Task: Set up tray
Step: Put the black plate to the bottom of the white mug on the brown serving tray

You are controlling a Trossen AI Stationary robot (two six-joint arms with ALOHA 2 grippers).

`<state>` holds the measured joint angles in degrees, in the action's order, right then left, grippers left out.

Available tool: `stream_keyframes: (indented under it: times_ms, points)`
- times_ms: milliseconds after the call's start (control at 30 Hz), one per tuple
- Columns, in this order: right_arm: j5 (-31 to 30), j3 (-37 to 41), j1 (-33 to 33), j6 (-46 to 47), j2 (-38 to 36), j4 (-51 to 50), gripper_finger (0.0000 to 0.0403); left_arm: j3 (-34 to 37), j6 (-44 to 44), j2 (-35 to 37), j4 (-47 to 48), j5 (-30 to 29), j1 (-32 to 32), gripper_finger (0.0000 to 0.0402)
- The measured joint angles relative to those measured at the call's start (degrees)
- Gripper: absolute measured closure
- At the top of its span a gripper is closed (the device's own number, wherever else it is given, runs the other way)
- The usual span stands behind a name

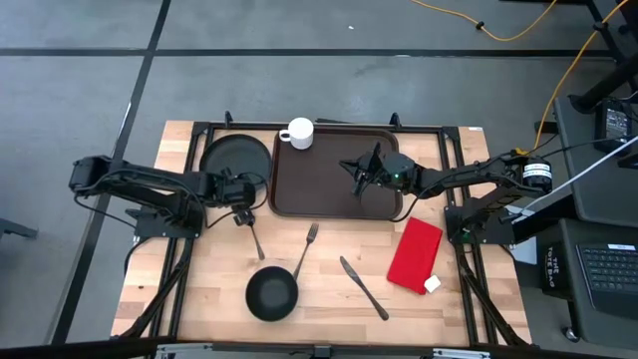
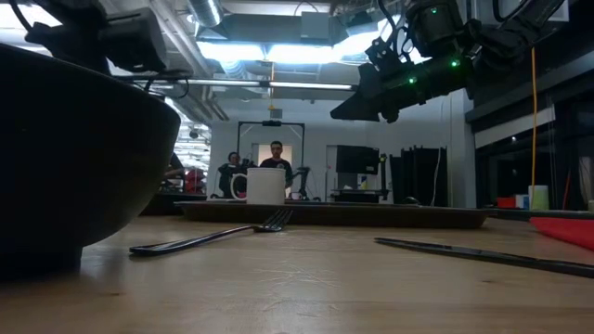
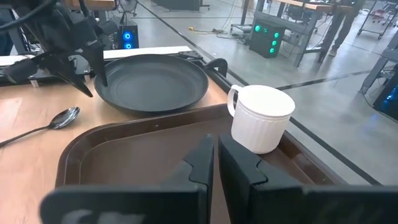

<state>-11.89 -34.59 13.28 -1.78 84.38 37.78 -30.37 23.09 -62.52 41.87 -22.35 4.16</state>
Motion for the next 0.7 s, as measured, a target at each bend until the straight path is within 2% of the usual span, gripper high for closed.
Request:
stream_keyframes:
  times_ms: [433,700]
  points:
    - [0.0,0.0,0.0,0.0,0.0,0.0,0.0373,0.0,0.7,-8.1,-0.1,-1.1,0.1,0.0254]
    - [0.0,0.0,0.0,0.0,0.0,0.0,0.0373,0.0,0.8,-10.5,-0.1,-2.1,0.1,0.0261]
